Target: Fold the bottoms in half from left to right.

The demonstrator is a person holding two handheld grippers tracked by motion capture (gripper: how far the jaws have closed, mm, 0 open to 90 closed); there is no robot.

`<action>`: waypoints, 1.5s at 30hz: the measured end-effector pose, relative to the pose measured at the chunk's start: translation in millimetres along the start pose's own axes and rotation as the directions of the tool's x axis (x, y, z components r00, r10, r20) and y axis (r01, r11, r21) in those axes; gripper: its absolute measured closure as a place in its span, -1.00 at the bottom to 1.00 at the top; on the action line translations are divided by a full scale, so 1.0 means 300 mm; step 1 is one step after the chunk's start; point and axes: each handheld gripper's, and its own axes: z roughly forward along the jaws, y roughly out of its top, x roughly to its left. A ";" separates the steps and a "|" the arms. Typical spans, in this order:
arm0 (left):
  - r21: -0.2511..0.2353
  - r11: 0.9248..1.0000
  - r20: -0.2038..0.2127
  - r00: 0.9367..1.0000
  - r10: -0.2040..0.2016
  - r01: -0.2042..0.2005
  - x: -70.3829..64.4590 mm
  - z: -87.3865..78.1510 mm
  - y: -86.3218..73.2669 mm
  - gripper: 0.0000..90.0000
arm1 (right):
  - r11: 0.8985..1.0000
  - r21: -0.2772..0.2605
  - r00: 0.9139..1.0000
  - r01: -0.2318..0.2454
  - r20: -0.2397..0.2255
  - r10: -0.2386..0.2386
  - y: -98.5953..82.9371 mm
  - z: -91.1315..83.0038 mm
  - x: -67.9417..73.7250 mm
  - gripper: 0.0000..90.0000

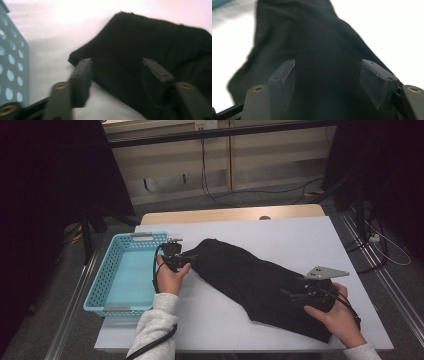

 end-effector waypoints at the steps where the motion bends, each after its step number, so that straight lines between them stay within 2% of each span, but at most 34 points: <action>1: 0.007 1.000 0.004 1.000 0.008 -0.008 -0.004 0.000 -0.004 -0.24 | 1.000 0.008 1.000 -0.006 0.016 0.006 -0.005 0.002 -0.010 -0.34; 4: 0.020 0.999 0.017 0.999 0.038 -0.038 -0.016 0.001 -0.018 -0.39 | 1.000 0.024 0.998 -0.015 0.066 0.014 -0.018 0.010 -0.044 -0.29; 9: 0.039 0.994 0.042 0.994 0.096 -0.098 -0.028 0.005 -0.039 -0.49 | 0.998 0.030 0.990 -0.047 0.132 0.043 -0.026 0.012 -0.111 -0.19; 12: 0.029 0.994 0.048 0.993 0.108 -0.110 -0.035 0.006 -0.052 -0.53 | 0.998 0.024 0.989 -0.059 0.135 0.056 -0.024 0.015 -0.128 -0.07; 13: 0.032 0.993 0.047 0.992 0.116 -0.117 -0.034 0.004 -0.056 -0.55 | 0.998 0.033 0.986 -0.058 0.161 0.052 -0.023 0.018 -0.145 -0.04; 14: 0.024 0.993 0.051 0.992 0.117 -0.118 -0.036 0.006 -0.060 -0.55 | 0.998 0.033 0.986 -0.058 0.161 0.052 -0.023 0.018 -0.145 -0.04; 16: 0.039 0.991 0.063 0.990 0.129 -0.131 -0.035 0.011 -0.069 -0.56 | 0.998 0.036 0.984 -0.057 0.170 0.050 -0.024 0.020 -0.163 0.00; 18: 0.037 0.987 0.067 0.986 0.155 -0.157 -0.035 0.019 -0.075 -0.59 | 0.996 0.035 0.984 -0.079 0.164 0.072 -0.027 0.021 -0.183 0.00; 21: 0.034 0.983 0.067 0.982 0.176 -0.178 -0.043 0.013 -0.081 -0.61 | 0.994 0.037 0.979 -0.100 0.183 0.092 -0.031 0.023 -0.216 0.01; 24: 0.035 0.980 0.066 0.979 0.195 -0.198 -0.046 0.009 -0.082 -0.62 | 0.992 0.038 0.979 -0.119 0.172 0.111 -0.035 0.024 -0.229 0.02; 28: 0.033 0.978 0.068 0.977 0.203 -0.205 -0.056 0.013 -0.086 -0.62 | 0.989 0.050 0.974 -0.136 0.191 0.124 -0.040 0.029 -0.242 0.06; 29: 0.042 0.975 0.076 0.974 0.213 -0.217 -0.059 0.016 -0.087 -0.62 | 0.989 0.059 0.972 -0.132 0.201 0.118 -0.042 0.031 -0.243 0.06; 31: 0.037 0.974 0.072 0.973 0.219 -0.222 -0.063 0.021 -0.091 -0.62 | 0.986 0.076 0.973 -0.149 0.191 0.132 -0.052 0.043 -0.248 0.06; 32: 0.046 0.974 0.080 0.972 0.219 -0.223 -0.065 0.022 -0.092 -0.62 | 0.981 0.088 0.970 -0.172 0.189 0.153 -0.060 0.047 -0.253 0.08; 33: 0.044 0.973 0.080 0.972 0.223 -0.227 -0.065 0.023 -0.093 -0.62 | 0.980 0.099 0.970 -0.173 0.192 0.152 -0.068 0.050 -0.256 0.13; 35: 0.042 0.973 0.080 0.972 0.222 -0.226 -0.065 0.023 -0.092 -0.63 | 0.983 0.087 0.970 -0.164 0.196 0.145 -0.076 0.043 -0.261 0.29; 37: 0.037 0.974 0.077 0.973 0.219 -0.223 -0.064 0.026 -0.094 -0.63 | 0.984 0.090 0.971 -0.154 0.199 0.133 -0.079 0.037 -0.265 0.57; 38: 0.038 0.974 0.078 0.972 0.220 -0.223 -0.065 0.027 -0.095 -0.63 | 0.985 0.090 0.976 -0.150 0.174 0.133 -0.082 0.036 -0.267 0.77; 39: 0.041 0.973 0.077 0.971 0.225 -0.229 -0.066 0.030 -0.095 -0.63 | 0.982 0.083 0.980 -0.167 0.125 0.156 -0.088 0.034 -0.269 0.96; 42: 0.048 0.971 0.082 0.970 0.229 -0.233 -0.067 0.030 -0.096 -0.63 | 0.984 0.088 0.982 -0.157 0.124 0.145 -0.083 0.031 -0.272 0.98; 45: 0.043 0.972 0.082 0.971 0.226 -0.230 -0.066 0.030 -0.095 -0.63 | 0.983 0.082 0.979 -0.167 0.135 0.155 -0.081 0.017 -0.289 0.99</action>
